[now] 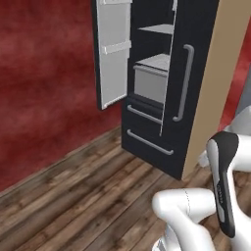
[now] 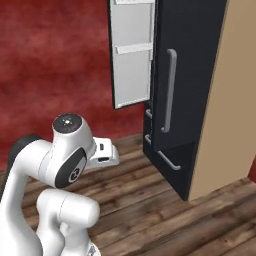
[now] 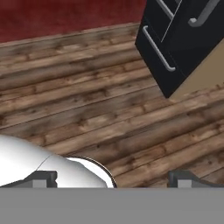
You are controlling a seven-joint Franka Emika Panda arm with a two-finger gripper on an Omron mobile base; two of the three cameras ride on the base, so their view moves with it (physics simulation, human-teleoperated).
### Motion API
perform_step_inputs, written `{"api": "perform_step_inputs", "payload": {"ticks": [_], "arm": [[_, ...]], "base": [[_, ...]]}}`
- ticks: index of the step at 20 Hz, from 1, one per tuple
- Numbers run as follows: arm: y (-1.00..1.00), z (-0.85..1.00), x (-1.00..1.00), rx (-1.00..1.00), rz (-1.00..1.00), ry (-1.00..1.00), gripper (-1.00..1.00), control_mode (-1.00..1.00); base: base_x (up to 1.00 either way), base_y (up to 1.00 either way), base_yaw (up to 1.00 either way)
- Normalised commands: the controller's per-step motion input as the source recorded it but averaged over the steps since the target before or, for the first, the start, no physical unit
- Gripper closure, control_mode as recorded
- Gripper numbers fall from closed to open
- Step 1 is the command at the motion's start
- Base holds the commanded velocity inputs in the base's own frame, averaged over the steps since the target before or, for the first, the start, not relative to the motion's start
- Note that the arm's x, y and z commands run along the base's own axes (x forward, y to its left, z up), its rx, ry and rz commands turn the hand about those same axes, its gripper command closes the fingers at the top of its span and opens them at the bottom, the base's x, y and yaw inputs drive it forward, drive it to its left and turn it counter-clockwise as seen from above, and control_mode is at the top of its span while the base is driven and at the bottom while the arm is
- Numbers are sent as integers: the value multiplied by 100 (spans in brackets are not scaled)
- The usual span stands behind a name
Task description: Pick the egg and butter from the fridge and place them by the bowl for mixing.
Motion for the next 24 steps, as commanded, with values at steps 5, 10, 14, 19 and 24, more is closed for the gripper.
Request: {"api": "perform_step_inputs", "payload": {"ticks": [5,10,14,19,24], "arm": [[0,0,0,0,0,0,-100,100],[0,0,0,0,0,0,-100,100],[0,0,0,0,0,0,-100,100],[0,0,0,0,0,0,-100,100],[0,0,0,0,0,0,-100,100]], "base": [[67,42,-35],[61,39,-23],[35,50,-2],[55,50,-16],[67,43,-28]]}}
